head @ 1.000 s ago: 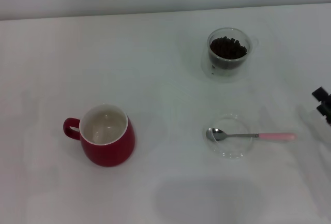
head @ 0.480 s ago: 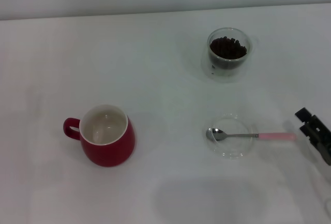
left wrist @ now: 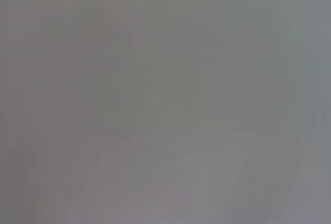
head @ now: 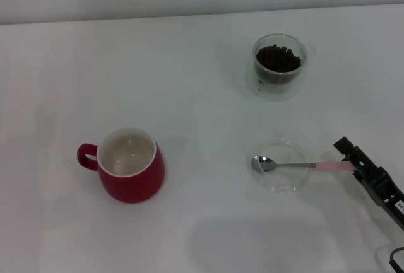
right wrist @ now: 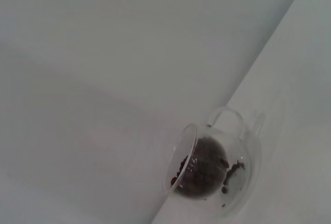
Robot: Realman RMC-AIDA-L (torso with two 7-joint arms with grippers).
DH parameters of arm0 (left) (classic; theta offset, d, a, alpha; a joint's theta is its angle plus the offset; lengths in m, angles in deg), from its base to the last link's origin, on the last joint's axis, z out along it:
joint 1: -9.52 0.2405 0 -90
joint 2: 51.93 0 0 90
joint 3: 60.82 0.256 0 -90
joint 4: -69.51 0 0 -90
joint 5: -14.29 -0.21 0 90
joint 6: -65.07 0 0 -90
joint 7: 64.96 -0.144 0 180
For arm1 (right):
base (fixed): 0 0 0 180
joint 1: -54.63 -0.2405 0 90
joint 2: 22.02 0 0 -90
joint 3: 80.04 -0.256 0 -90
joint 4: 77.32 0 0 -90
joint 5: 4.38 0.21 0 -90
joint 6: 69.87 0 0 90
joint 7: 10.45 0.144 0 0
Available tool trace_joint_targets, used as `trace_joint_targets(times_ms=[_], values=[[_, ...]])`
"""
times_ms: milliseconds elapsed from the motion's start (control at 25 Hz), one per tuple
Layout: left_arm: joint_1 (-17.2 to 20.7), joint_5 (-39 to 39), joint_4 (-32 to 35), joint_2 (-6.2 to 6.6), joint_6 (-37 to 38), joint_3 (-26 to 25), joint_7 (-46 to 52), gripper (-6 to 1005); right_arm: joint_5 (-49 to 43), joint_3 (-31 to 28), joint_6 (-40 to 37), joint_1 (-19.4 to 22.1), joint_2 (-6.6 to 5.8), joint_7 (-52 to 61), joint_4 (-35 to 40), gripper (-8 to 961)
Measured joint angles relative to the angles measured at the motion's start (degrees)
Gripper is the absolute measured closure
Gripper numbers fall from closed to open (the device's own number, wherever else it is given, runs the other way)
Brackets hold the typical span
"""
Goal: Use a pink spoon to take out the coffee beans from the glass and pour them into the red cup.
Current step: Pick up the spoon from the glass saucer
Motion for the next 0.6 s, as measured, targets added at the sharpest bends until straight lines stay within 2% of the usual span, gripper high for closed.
trace_joint_targets(times_ms=[400, 600], values=[[0.17, -0.06, 0.09, 0.0, -0.04, 0.01, 0.0, 273, -1.95, -1.83, 1.58, -0.03, 0.0, -1.54, -1.04, 129], [0.05, -0.1, 0.09, 0.0, -0.04, 0.01, 0.0, 273, -2.18, -1.6, 1.83, -0.03, 0.0, -1.72, -0.83, 335]])
